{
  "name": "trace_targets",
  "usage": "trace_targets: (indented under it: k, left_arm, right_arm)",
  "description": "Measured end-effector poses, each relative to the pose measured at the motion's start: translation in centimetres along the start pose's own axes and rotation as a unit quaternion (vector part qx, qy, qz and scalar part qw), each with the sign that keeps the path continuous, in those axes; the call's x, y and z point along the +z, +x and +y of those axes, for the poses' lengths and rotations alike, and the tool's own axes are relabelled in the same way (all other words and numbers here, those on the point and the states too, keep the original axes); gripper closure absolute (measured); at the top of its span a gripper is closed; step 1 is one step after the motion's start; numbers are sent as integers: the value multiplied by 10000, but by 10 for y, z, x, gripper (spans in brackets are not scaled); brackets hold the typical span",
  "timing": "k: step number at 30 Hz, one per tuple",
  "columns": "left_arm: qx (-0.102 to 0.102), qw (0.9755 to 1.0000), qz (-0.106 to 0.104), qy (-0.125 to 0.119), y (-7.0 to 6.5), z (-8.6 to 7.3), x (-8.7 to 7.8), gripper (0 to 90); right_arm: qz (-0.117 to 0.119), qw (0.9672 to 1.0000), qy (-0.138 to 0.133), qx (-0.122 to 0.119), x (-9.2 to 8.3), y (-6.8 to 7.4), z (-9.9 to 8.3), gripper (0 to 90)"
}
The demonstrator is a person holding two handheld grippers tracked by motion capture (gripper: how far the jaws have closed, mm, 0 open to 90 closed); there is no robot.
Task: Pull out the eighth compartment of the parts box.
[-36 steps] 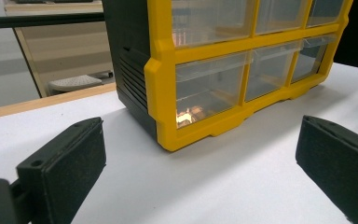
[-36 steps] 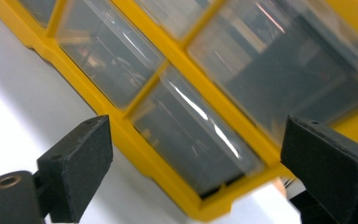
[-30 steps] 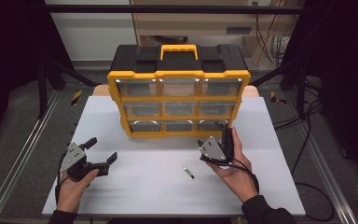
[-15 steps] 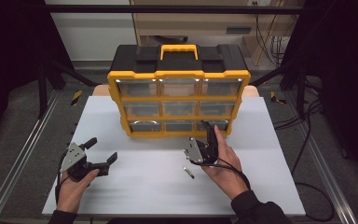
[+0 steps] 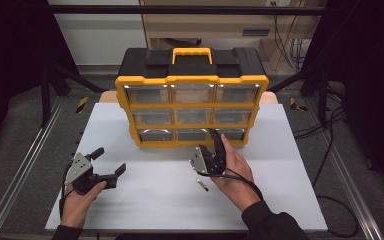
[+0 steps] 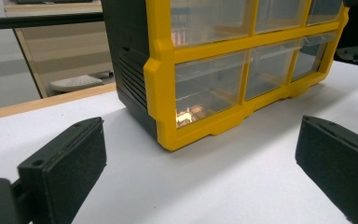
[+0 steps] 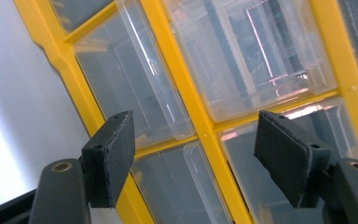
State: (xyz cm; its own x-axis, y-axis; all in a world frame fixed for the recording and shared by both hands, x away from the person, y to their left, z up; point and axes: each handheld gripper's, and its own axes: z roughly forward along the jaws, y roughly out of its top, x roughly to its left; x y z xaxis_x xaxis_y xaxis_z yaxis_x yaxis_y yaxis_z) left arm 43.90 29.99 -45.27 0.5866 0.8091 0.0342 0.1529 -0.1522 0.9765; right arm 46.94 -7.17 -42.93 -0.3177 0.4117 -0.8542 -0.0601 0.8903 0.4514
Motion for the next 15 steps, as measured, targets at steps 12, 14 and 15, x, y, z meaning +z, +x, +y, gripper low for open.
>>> trace_targets:
  k: [12,14,15]
  left_arm:
    - [4,10000,6,-15,0,0,0,18]
    - [9,10000,11,-16,0,0,0,18]
    - [16,10000,14,-4,1,0,0,18]
  right_arm:
    - [34,9997,63,-239,3,5,4,352]
    - [16,9996,73,-264,3,5,4,355]
    - [12,9996,77,-269,3,5,4,360]
